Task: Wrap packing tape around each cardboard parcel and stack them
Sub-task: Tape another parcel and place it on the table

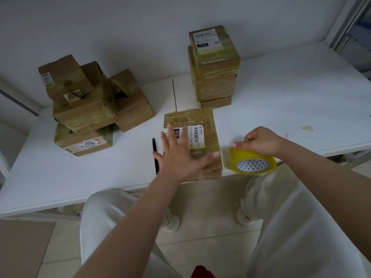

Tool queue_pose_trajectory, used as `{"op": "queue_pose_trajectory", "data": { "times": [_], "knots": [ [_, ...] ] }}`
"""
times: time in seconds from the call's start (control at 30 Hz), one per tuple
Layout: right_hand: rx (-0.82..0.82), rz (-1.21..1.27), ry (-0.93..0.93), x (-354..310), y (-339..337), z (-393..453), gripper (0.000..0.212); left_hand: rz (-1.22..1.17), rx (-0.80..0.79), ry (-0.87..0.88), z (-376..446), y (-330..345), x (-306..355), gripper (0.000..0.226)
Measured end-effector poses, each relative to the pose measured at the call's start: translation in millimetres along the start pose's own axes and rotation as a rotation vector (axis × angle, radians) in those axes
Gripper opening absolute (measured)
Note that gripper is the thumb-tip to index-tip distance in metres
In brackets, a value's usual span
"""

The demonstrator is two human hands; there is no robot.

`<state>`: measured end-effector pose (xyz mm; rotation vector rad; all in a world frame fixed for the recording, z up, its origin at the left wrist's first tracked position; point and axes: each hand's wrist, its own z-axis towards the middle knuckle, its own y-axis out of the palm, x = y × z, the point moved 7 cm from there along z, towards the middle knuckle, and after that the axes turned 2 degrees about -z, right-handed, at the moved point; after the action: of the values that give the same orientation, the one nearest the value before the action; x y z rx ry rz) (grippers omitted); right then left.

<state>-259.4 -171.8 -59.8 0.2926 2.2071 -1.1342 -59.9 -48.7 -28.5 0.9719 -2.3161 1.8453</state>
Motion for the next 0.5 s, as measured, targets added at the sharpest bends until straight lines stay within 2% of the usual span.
{"op": "queue_pose_trajectory", "data": {
  "times": [0.1,0.2,0.37,0.5],
  "knots": [
    [0.011,-0.011,-0.005,2,2,1,0.057,0.240,-0.067,-0.026,0,28,21,0.130],
    [0.013,0.002,-0.016,2,3,-1,0.054,0.342,-0.077,-0.068,2,39,21,0.127],
    [0.004,0.079,-0.052,-11,-5,-7,0.054,0.270,-0.057,-0.052,5,31,15,0.120],
    [-0.017,0.161,-0.150,-46,-22,-15,0.049,0.014,-0.007,0.017,2,12,-2,0.117]
  ]
}}
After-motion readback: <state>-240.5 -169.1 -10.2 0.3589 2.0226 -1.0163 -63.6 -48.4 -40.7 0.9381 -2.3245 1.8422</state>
